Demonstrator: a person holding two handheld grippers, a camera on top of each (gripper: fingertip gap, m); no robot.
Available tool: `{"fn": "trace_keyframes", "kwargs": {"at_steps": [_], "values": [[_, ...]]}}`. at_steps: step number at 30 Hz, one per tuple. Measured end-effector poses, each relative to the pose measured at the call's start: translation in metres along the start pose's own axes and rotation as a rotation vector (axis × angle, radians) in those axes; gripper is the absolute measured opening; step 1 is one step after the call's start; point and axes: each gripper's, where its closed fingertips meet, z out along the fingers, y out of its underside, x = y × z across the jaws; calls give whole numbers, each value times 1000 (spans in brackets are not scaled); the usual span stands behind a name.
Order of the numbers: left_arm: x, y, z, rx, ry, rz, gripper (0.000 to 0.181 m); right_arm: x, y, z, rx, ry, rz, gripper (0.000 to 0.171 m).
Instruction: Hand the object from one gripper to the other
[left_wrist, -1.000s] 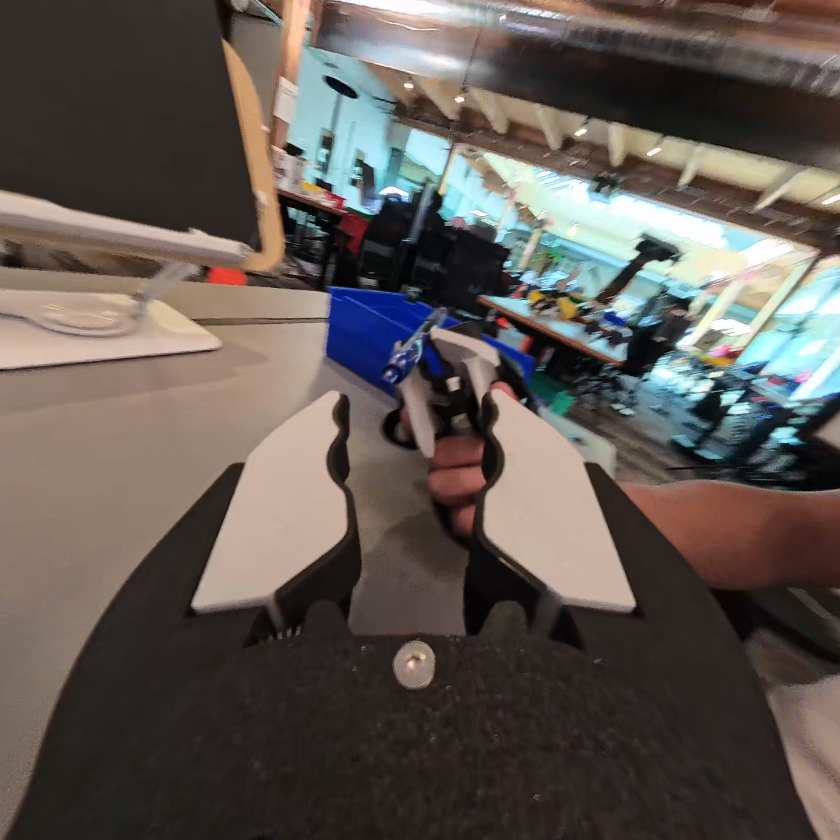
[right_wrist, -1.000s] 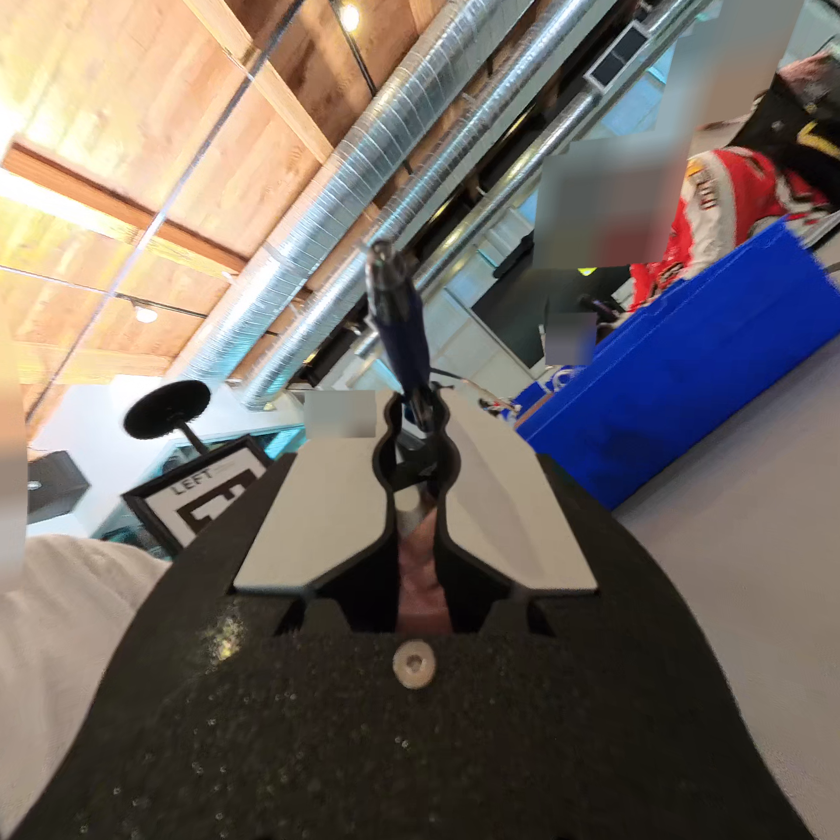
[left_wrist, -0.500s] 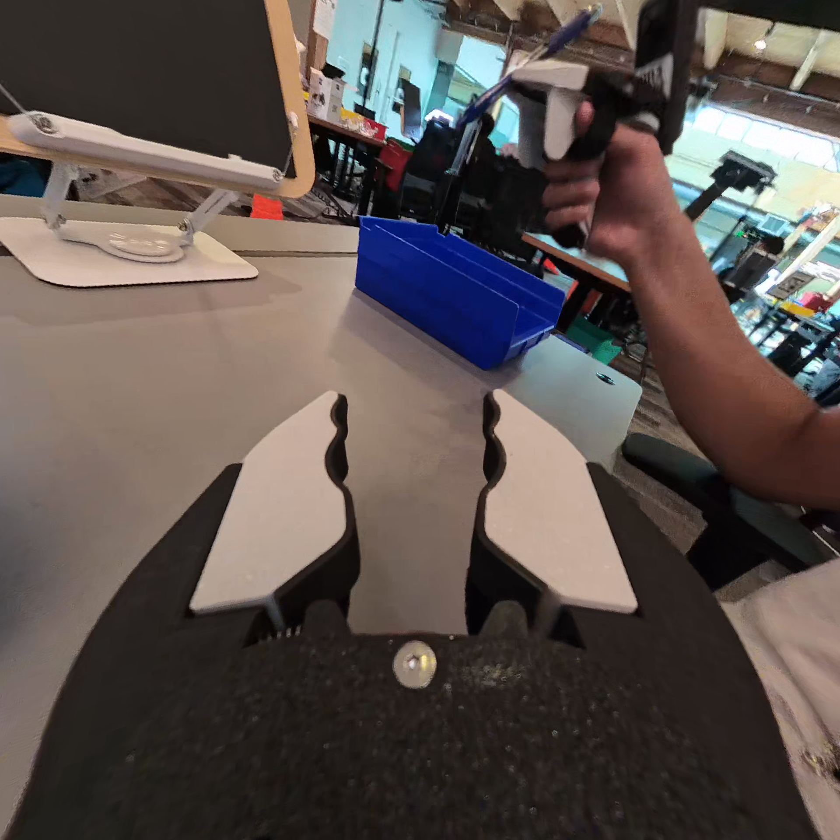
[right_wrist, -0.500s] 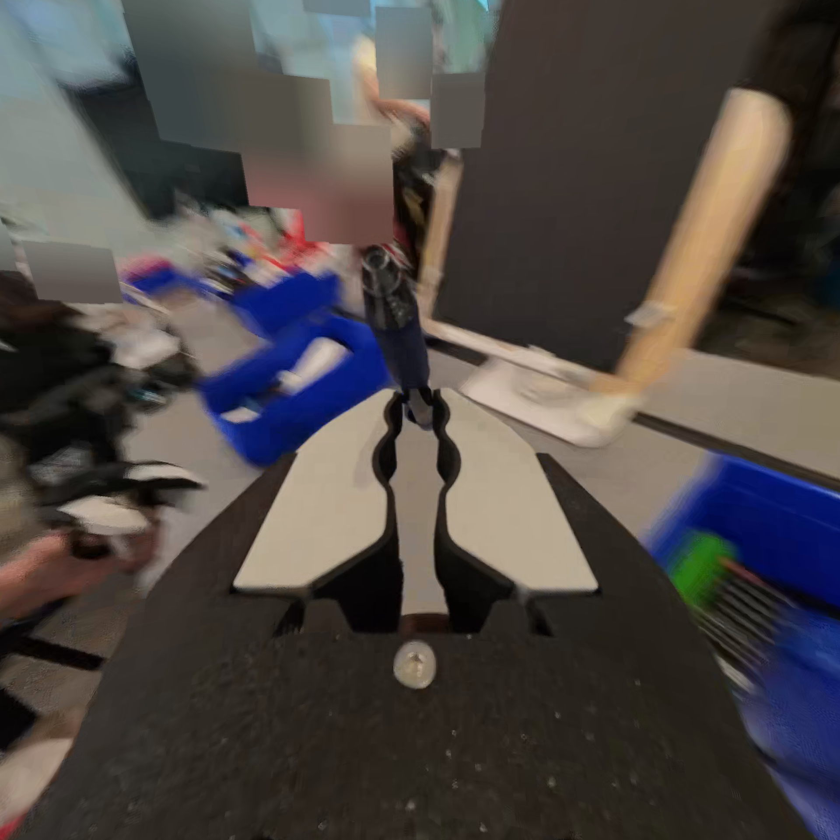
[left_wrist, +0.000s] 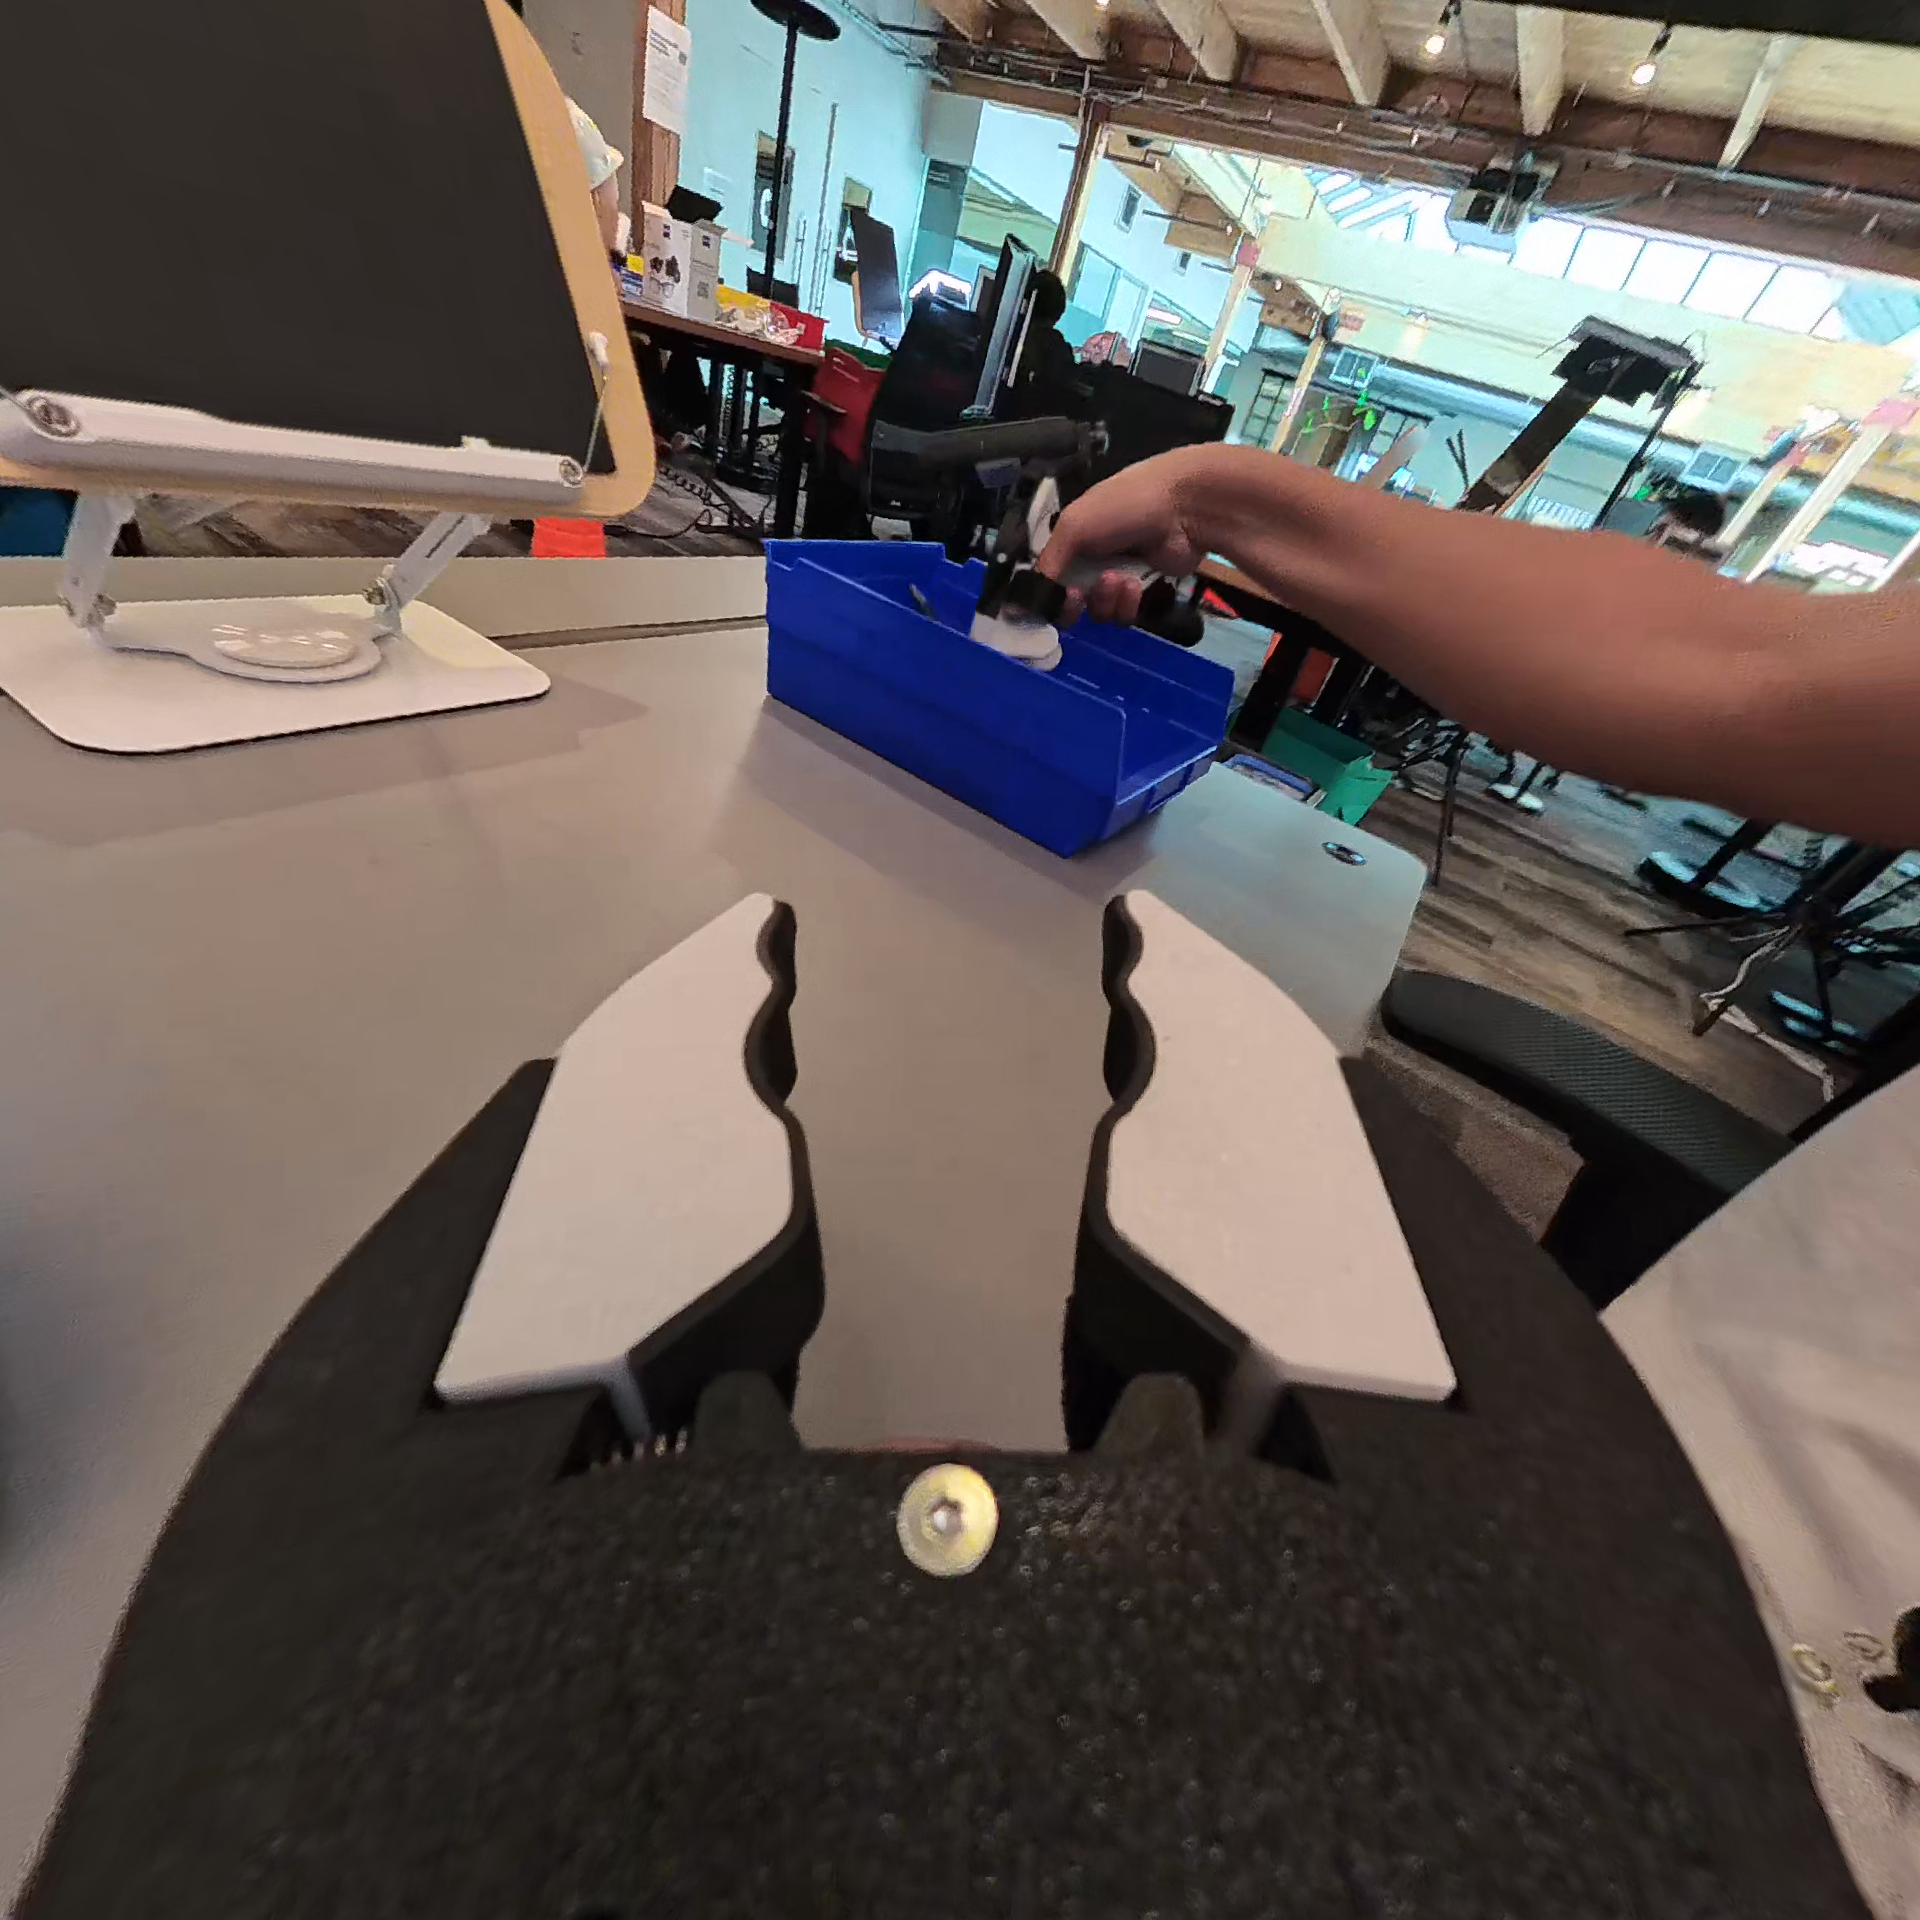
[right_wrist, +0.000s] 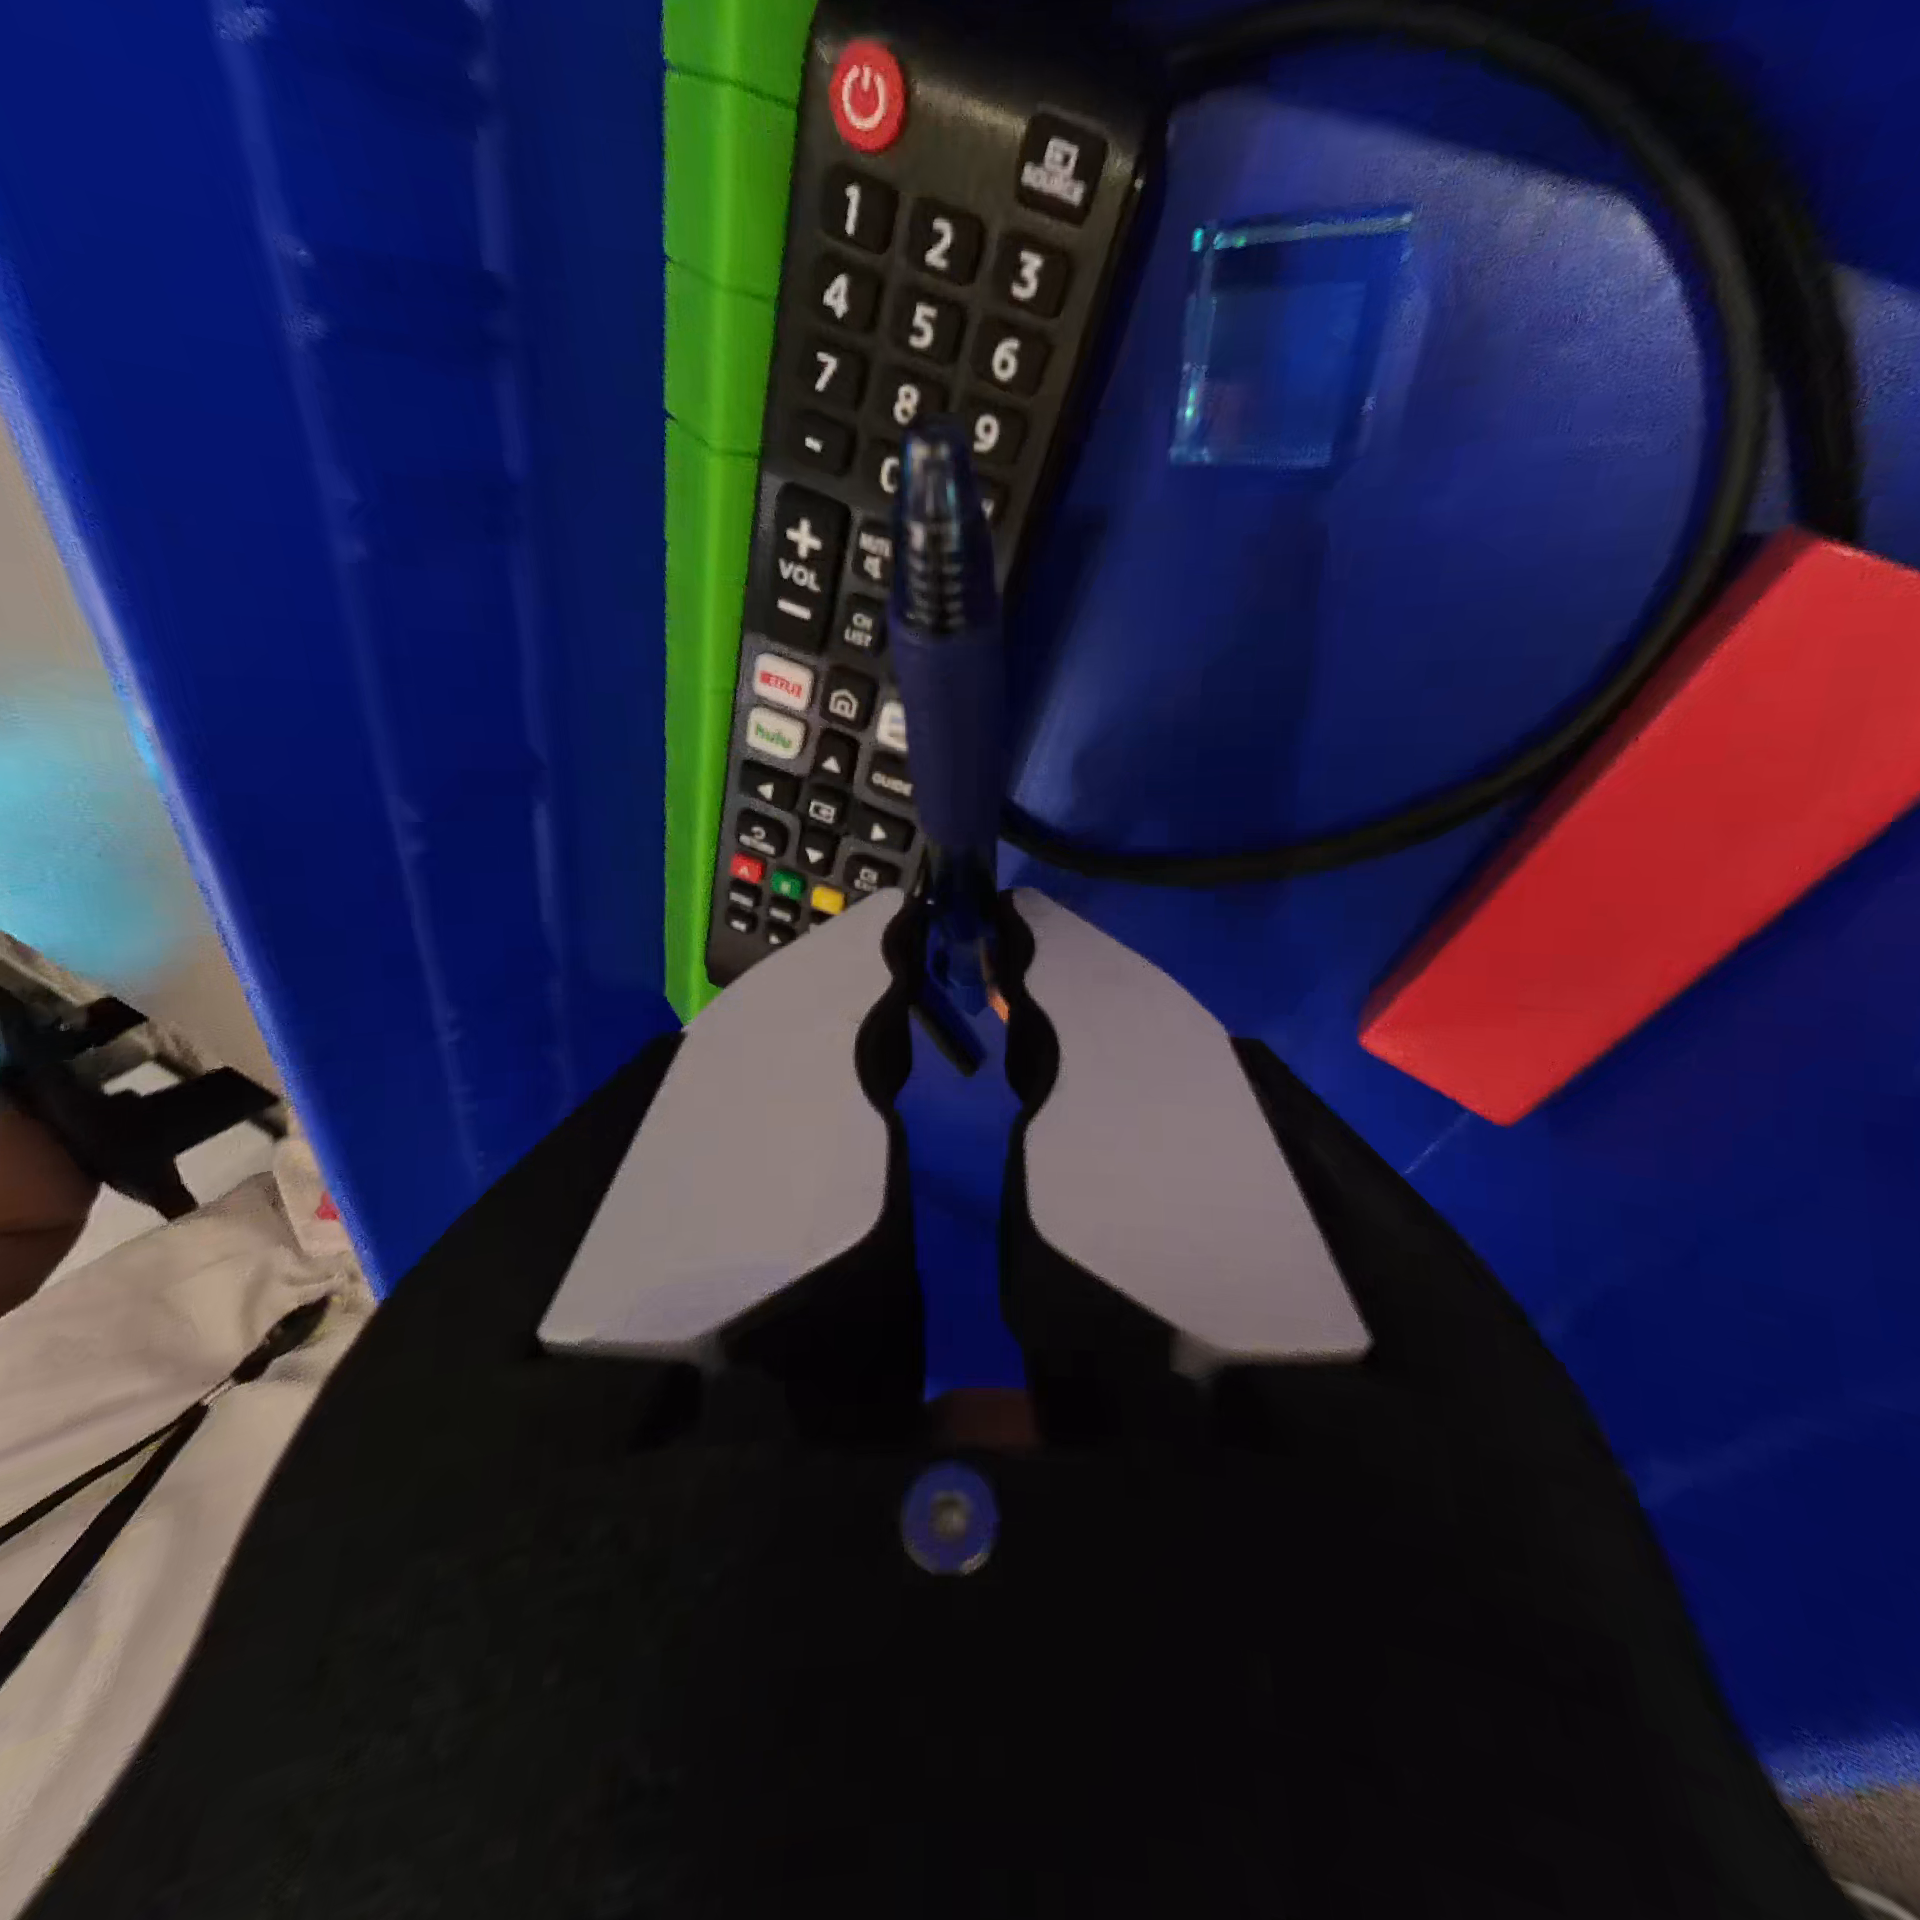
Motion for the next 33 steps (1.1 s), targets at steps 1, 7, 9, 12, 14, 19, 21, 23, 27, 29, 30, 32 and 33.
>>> {"fn": "trace_keyframes", "kwargs": {"at_steps": [1, 7, 9, 12, 14, 19, 21, 23, 27, 29, 30, 32, 33], "values": [[0, 0, 0, -6, -9, 19, 56, -1, 0, 4, -34, -5, -3, 14], [5, 9, 2, -56, -25, 88, 56, 4, -6, 19, -150, 37, 19, 13], [7, 11, 4, -73, -31, 121, 56, 9, -9, 21, -139, 43, 37, 13], [9, 15, 5, -94, -45, 172, 56, 12, -13, 22, -96, -2, 67, 13], [10, 16, 6, -104, -47, 190, 56, 12, -13, 23, -68, -43, 68, 14], [9, 22, 8, -126, -46, 201, 56, 9, -10, 28, -38, -156, 77, 11], [6, 22, 8, -127, -56, 204, 57, 8, -14, 23, 9, -166, 71, 15], [-1, 21, 5, -127, -90, 212, 59, 6, -17, 6, 108, -83, 14, 16], [-25, 18, -3, -108, -176, 203, 65, -50, -17, -55, 513, 181, -235, 25], [-38, 18, -5, -99, -209, 175, 67, -112, -5, -74, 784, 222, -399, 29], [-44, 19, -6, -102, -219, 157, 67, -149, 7, -71, 897, 198, -483, 29], [-57, 23, -7, -121, -252, 123, 67, -215, 35, -41, 1035, 115, -624, 28], [-63, 25, -9, -132, -264, 110, 67, -245, 49, -17, 1056, 49, -690, 28]]}}
